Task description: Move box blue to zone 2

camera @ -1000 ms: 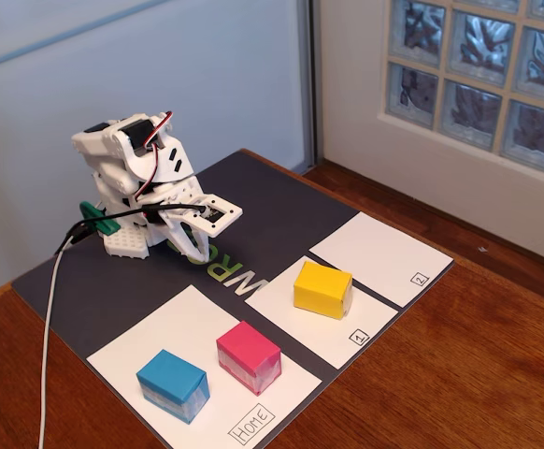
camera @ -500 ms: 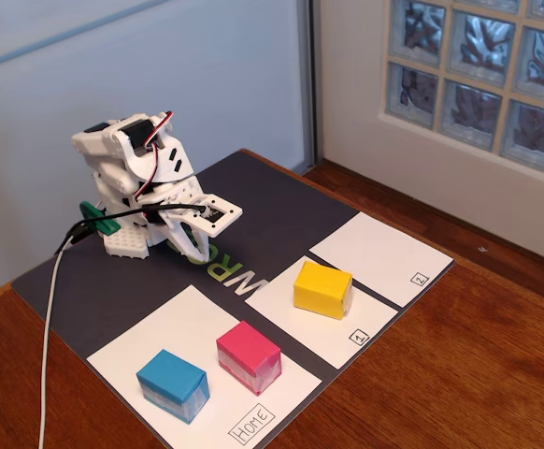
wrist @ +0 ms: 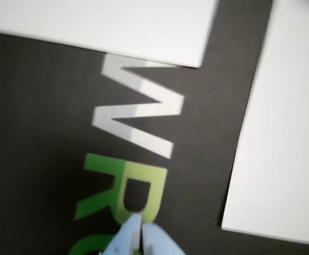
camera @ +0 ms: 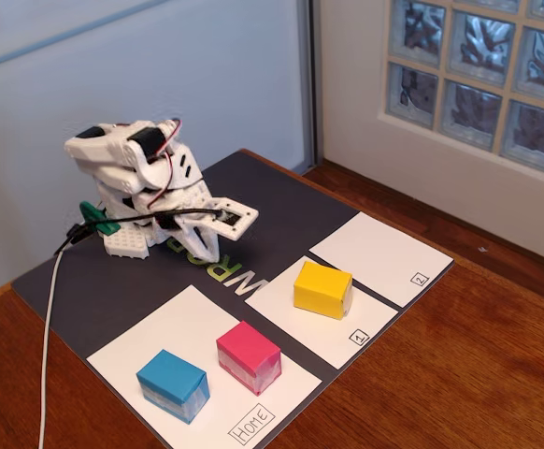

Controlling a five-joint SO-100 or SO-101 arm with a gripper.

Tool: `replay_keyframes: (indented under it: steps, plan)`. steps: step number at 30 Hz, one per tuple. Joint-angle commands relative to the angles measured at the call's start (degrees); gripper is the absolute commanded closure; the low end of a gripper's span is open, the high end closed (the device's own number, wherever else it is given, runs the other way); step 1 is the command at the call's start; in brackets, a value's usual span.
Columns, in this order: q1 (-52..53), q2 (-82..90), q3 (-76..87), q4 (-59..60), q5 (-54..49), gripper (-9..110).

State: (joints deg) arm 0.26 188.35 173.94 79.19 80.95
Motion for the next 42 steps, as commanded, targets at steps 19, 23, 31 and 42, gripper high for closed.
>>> replay_keyframes:
  steps: [19,23,31,42]
  plan:
    - [12.2,-58.8,-62.3,-7.3,-15.9,102]
    - [15.0,-66.3,-70.0,-5.4,-19.1,102]
    - [24.9,-92.9,-98.5,10.0,-28.0,102]
    - [31.8,-122.3,-138.4,25.5,-41.2,102]
